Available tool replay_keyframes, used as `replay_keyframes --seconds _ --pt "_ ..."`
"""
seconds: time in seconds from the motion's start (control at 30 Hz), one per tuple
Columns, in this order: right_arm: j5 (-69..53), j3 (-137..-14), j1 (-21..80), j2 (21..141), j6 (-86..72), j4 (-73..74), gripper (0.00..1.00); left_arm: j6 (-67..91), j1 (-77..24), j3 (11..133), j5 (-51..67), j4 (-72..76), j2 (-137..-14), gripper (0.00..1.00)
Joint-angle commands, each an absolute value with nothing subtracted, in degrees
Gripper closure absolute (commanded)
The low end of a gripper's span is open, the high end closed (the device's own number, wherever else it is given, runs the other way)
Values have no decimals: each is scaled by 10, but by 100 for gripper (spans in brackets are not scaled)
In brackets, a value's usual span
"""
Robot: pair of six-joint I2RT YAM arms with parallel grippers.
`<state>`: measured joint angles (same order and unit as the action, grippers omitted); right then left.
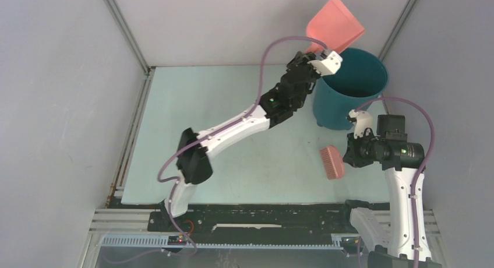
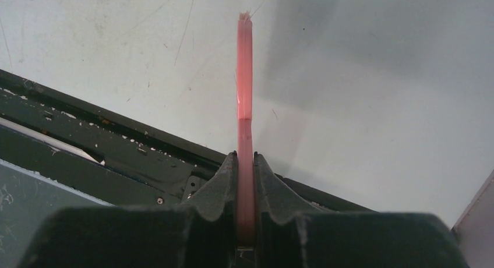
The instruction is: Sweep away the paper scraps from the table
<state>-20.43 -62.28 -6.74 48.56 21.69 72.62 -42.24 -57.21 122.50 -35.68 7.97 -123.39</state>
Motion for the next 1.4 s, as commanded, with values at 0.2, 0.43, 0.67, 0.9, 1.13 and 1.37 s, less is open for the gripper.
replay_keyframes --seconds 0.2,0.43,0.67,0.9,1.13,1.37 --pt "-200 -630 -45 521 238 671 100 -91 -595 950 -355 -78 -943 100" --pt "-211 -636 27 564 210 633 100 -21 -620 919 -441 -196 -921 100" --pt "-221 -659 105 601 232 634 100 136 -598 738 -300 -295 -788 100" --pt "-285 -698 174 656 281 697 100 224 -552 547 -203 -313 -662 100" --pt "-336 -698 264 738 304 721 100 287 -548 470 -142 -343 -670 100" --pt "-356 -699 310 816 306 688 100 320 -547 408 -86 -323 -675 100"
